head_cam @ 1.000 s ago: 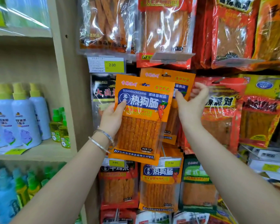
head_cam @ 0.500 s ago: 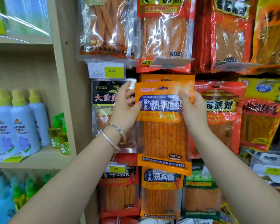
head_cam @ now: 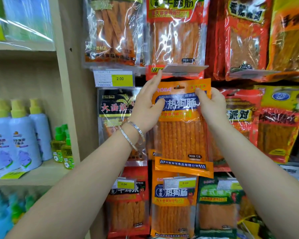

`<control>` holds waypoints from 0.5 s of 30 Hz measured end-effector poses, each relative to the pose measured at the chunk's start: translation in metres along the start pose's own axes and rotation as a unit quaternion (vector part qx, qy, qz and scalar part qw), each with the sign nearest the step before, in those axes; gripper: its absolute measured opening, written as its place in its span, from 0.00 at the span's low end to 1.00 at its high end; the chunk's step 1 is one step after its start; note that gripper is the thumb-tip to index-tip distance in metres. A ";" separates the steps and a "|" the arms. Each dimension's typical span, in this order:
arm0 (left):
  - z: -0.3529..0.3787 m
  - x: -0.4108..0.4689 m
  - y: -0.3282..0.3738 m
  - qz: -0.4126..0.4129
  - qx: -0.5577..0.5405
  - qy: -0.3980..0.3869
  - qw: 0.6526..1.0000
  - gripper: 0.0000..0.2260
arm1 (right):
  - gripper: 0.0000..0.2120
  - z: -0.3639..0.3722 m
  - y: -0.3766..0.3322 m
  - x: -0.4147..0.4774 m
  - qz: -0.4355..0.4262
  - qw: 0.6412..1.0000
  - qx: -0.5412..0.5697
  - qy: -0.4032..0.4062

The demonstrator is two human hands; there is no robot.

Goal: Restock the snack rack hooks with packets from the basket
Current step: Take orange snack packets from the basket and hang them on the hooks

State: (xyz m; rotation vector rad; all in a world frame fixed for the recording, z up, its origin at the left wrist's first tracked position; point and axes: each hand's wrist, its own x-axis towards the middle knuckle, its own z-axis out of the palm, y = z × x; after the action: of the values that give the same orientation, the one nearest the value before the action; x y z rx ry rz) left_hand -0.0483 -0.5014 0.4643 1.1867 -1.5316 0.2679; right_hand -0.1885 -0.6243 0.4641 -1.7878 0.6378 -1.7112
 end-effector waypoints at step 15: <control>0.054 -0.076 -0.080 -0.096 0.110 -0.143 0.979 0.34 | 0.33 -0.005 0.069 -0.062 -0.277 0.874 -0.399 -0.004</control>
State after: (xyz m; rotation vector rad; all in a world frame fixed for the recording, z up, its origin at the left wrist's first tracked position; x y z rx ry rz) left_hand -0.0289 -0.5370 0.3486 1.5921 -1.6492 0.1440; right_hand -0.1939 -0.6316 0.3717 -2.7632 0.9992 -1.9497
